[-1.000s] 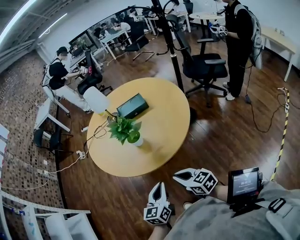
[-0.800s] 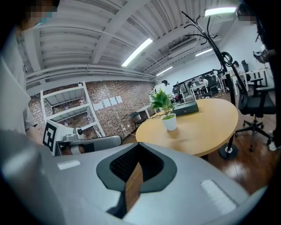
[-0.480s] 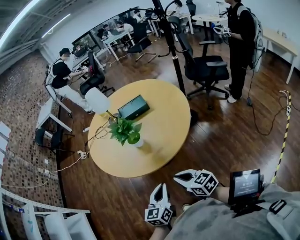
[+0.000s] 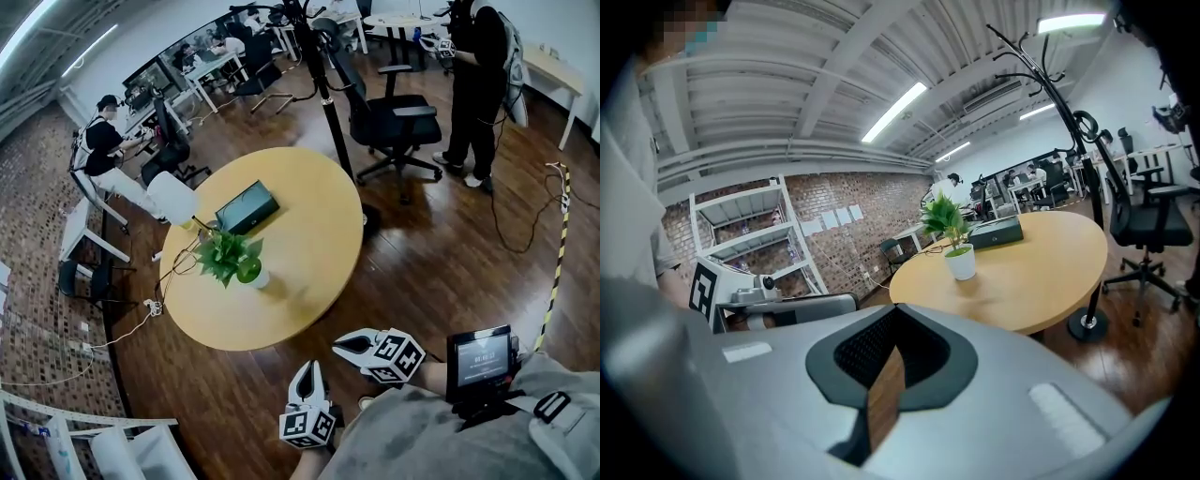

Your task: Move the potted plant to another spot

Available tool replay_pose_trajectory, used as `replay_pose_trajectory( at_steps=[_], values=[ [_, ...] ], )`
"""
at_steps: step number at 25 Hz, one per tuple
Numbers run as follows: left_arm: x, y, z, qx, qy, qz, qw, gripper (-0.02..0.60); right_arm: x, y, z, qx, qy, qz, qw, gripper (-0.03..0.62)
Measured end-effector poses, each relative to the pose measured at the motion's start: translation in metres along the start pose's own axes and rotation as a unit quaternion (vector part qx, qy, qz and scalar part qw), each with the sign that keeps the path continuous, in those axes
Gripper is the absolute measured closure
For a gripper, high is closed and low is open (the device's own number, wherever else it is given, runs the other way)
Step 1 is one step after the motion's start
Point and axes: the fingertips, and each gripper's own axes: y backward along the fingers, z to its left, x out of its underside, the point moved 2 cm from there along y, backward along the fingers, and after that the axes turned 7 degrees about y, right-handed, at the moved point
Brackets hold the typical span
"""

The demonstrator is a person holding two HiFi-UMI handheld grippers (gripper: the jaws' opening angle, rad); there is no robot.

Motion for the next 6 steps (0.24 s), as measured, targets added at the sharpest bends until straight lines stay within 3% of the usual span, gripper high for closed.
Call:
replay_pose_trajectory(
  at_steps=[6],
  values=[
    [-0.0049, -0.0076, 0.0012, -0.001, -0.003, -0.002, 1.0000, 0.581, -0.0053, -0.0010, -0.0085, 0.000, 0.003, -0.002, 1.000, 0.594]
  ],
)
